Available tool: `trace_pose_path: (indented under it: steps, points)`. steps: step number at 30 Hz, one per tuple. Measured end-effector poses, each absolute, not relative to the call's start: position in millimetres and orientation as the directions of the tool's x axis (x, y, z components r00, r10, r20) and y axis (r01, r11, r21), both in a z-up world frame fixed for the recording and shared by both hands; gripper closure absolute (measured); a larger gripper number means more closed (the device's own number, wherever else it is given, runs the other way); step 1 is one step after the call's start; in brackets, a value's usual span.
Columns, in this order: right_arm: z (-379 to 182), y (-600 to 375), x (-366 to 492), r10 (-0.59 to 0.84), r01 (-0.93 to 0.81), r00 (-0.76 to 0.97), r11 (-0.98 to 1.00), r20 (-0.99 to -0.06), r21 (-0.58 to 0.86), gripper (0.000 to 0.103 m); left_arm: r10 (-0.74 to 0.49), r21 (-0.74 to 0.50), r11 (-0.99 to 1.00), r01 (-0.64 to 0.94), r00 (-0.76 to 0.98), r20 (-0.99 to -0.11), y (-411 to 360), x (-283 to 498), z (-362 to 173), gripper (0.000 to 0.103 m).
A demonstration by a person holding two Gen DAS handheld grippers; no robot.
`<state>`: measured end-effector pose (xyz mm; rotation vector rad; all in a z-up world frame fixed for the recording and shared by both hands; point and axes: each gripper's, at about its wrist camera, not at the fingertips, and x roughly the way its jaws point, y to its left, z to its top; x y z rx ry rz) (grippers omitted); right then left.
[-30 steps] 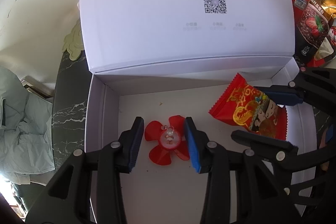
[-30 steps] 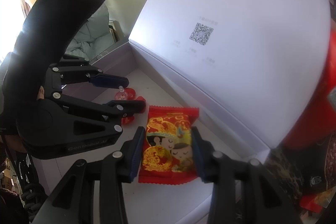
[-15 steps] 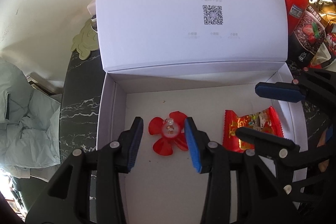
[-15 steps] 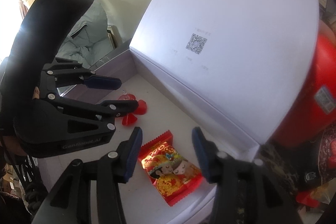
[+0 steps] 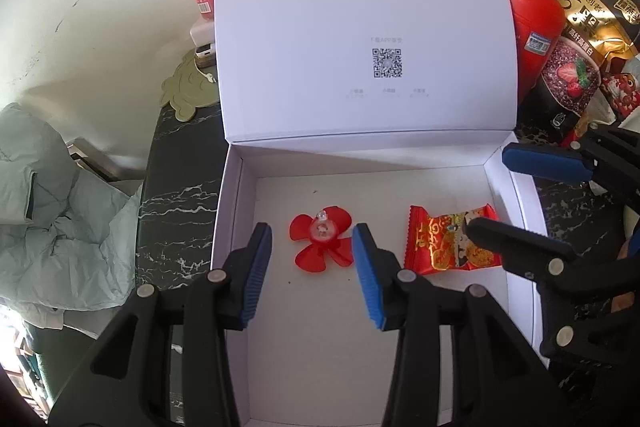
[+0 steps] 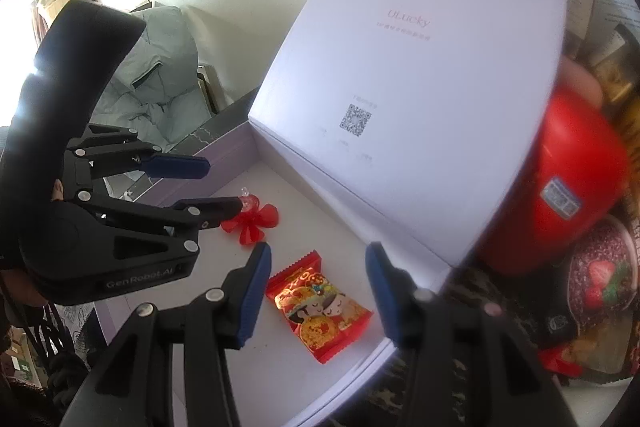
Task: Organize objects
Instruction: 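Lift both grippers out of the white box and pull back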
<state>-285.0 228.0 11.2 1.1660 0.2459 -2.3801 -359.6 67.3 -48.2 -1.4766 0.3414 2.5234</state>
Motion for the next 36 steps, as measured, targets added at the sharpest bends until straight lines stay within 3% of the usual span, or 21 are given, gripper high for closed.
trace_pose_path:
  steps: [16, 36]
  points:
    - [40, 212, -272, -0.314, 0.465, -0.603, -0.885, -0.733, -0.003, 0.048, 0.042, 0.116, -0.965, -0.235, -0.576, -0.816, 72, -291, 22, 0.049]
    - [76, 213, -201, -0.305, 0.456, -0.665, -0.888, -0.682, -0.047, 0.043, 0.045, 0.098, -0.977, -0.189, -0.635, -0.771, 68, -215, 62, 0.044]
